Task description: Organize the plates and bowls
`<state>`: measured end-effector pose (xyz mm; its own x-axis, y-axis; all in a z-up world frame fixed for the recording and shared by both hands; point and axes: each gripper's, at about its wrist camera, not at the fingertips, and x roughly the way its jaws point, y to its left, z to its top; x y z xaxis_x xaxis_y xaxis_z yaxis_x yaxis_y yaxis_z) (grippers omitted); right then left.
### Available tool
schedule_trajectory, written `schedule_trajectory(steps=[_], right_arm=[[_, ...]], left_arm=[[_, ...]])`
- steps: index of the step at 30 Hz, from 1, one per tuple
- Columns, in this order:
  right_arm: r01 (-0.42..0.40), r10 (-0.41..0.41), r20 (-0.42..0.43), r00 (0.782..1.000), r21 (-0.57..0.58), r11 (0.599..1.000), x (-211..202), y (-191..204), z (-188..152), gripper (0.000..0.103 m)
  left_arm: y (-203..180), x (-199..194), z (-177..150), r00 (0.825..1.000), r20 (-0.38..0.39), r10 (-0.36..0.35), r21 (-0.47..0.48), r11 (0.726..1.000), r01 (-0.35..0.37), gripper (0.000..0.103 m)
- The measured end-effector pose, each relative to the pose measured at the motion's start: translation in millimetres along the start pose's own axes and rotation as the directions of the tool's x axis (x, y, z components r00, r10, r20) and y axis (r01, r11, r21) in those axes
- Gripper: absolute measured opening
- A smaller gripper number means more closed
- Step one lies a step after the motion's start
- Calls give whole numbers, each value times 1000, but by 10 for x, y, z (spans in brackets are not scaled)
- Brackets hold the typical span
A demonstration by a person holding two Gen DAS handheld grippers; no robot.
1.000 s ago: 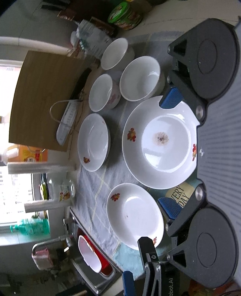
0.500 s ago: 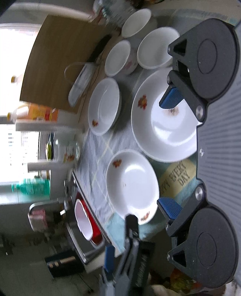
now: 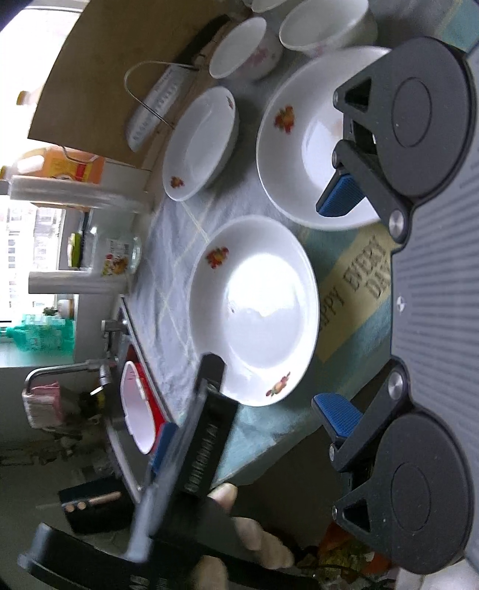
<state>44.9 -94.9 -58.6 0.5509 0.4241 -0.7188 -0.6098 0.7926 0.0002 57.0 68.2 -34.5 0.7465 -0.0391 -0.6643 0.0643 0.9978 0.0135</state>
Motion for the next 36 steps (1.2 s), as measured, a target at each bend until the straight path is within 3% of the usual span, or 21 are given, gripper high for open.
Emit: schedule_trajectory(steps=[10, 20, 32, 36], right_arm=[[62, -59, -58, 997, 58, 996, 419, 234, -4, 103], [130, -124, -67, 990, 96, 987, 646, 259, -53, 103], [128, -131, 27, 991, 94, 987, 658, 254, -120, 103], [123, -128, 58, 990, 77, 989, 676, 272, -136, 103]], left_arm=[[306, 354, 214, 992, -44, -121, 75, 989, 124, 102], [237, 763, 349, 973, -108, -204, 184, 958, 221, 102], [188, 1189, 526, 905, -234, -356, 216, 889, 405, 94], [140, 1265, 558, 882, -282, -378, 251, 858, 448, 83]])
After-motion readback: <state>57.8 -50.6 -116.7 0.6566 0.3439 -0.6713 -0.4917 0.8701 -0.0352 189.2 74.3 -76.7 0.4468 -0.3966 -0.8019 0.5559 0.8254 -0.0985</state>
